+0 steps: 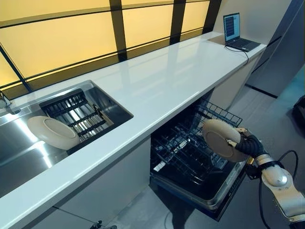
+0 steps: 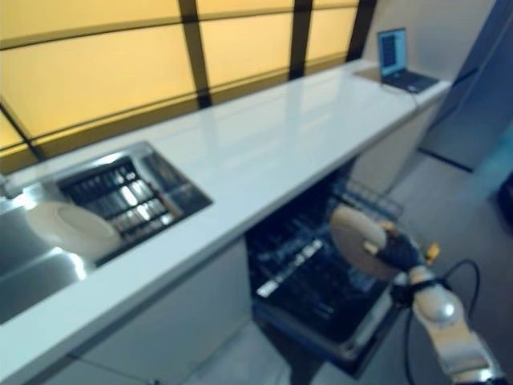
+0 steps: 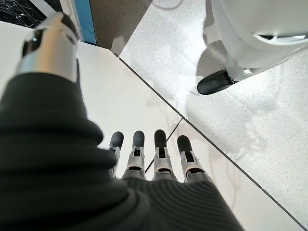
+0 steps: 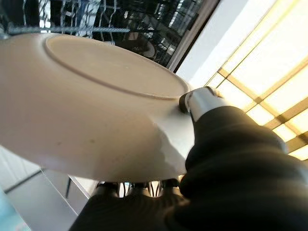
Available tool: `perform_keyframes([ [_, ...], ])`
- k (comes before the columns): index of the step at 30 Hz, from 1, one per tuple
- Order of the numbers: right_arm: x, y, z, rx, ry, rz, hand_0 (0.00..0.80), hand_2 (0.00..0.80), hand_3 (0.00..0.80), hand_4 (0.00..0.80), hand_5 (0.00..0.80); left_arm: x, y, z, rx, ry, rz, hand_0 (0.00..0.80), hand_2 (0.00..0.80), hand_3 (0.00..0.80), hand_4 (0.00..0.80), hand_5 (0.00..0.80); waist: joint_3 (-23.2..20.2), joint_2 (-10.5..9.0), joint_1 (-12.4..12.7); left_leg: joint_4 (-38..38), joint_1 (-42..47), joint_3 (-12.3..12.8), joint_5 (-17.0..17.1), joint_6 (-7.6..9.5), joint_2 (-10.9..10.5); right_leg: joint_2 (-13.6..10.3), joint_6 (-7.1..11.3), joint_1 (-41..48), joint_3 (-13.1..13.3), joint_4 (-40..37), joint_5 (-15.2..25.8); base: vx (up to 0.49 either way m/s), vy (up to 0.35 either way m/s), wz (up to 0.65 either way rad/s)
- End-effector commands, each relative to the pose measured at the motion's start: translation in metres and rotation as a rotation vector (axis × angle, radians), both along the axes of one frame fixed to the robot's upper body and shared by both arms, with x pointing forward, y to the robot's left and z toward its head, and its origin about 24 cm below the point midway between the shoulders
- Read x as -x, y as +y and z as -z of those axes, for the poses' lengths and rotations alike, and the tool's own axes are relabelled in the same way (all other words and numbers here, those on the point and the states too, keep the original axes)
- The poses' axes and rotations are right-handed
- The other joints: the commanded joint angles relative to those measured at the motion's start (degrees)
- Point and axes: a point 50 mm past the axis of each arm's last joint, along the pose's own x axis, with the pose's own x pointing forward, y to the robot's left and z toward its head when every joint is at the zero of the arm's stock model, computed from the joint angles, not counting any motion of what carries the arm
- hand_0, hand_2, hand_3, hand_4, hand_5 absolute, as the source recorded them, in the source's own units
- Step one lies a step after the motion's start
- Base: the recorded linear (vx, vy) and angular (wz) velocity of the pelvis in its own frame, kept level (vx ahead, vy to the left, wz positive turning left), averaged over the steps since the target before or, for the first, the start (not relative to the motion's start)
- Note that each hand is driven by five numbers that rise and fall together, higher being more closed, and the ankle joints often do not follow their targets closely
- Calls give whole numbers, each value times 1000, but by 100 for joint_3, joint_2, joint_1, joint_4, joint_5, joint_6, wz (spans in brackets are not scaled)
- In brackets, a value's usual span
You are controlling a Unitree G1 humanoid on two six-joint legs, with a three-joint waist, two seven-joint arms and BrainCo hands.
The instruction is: Take plates into dishwasher
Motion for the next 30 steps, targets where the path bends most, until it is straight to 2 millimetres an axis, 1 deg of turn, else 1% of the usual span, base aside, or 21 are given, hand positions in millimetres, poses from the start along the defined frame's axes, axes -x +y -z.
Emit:
perform_keyframes([
  [1, 0, 21, -16, -8, -153, -59, 800, 800, 800, 800, 800, -13, 2, -5, -39, -28, 61, 0, 0, 0, 0, 0, -264, -226, 146, 146, -698, -182, 319, -6, 222, -328, 172, 88, 100, 746, -475, 0, 0, 0],
  [5, 0, 27, -4, -9, -151, -47, 800, 800, 800, 800, 800, -11, -2, -3, -38, -20, 69, 0, 0, 0, 0, 0, -262, -211, 206, 130, -701, -200, 325, 7, 204, -351, 190, 155, 72, 710, -473, 13, 6, 5],
  [7, 0, 29, -2, -5, -149, -49, 800, 800, 800, 800, 800, -11, -2, -3, -38, -16, 72, 0, 0, 0, 0, 0, -255, -207, 228, 127, -699, -214, 326, 13, 192, -360, 195, 179, 53, 694, -466, 13, 7, 7],
  [15, 4, 43, -4, -47, -168, -115, 800, 800, 800, 800, 800, -8, -3, -2, -34, -7, 77, 0, 0, 0, 0, 0, -260, -204, 264, 90, -682, -231, 327, 27, 145, -387, 223, 243, 33, 630, -442, 3, 3, 2],
  [18, 6, 49, -2, -50, -153, -137, 800, 800, 800, 800, 800, -8, -4, -2, -32, -10, 80, 0, 0, 0, 0, 0, -265, -212, 275, 72, -680, -224, 336, 18, 143, -398, 237, 257, 16, 605, -429, 0, 0, 0],
  [21, 5, 51, 4, -53, -125, -132, 800, 800, 800, 800, 800, -10, -4, -2, -30, -12, 85, 0, 0, 0, 0, 0, -276, -215, 295, 60, -694, -234, 348, 16, 136, -399, 240, 266, 6, 582, -420, 0, 0, 0],
  [26, 3, 53, 21, -59, -69, -111, 800, 800, 800, 800, 800, -9, -7, -1, -30, -9, 91, 0, 0, 0, 0, 0, -277, -215, 346, 37, -717, -247, 366, 13, 131, -402, 246, 286, -25, 540, -405, 3, 1, 1],
  [30, 0, 54, 30, -51, -35, -93, 800, 800, 800, 800, 800, -9, -8, -1, -32, -4, 99, 0, 0, 0, 0, 0, -257, -206, 405, 17, -732, -264, 379, 20, 106, -410, 250, 316, -54, 506, -392, 2, 2, 1],
])
